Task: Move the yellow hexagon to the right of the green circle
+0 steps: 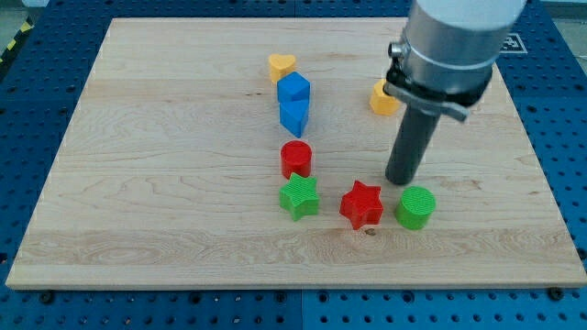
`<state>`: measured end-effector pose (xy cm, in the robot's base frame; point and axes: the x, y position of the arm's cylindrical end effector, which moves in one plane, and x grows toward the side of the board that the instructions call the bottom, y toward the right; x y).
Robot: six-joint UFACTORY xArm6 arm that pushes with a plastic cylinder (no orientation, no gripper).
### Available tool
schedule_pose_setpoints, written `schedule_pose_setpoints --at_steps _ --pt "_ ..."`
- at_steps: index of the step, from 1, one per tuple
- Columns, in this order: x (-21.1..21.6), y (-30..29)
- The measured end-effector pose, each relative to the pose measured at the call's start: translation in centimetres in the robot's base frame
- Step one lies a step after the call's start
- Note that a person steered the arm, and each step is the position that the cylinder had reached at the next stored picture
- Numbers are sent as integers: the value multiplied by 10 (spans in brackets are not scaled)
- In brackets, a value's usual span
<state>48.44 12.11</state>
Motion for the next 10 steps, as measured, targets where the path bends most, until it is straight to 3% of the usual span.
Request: schedule_pose_setpoints --at_steps 2,5,7,10 --pt "-91 -33" --pt "-148 -22" --pt "-114 22" --pt "-86 29"
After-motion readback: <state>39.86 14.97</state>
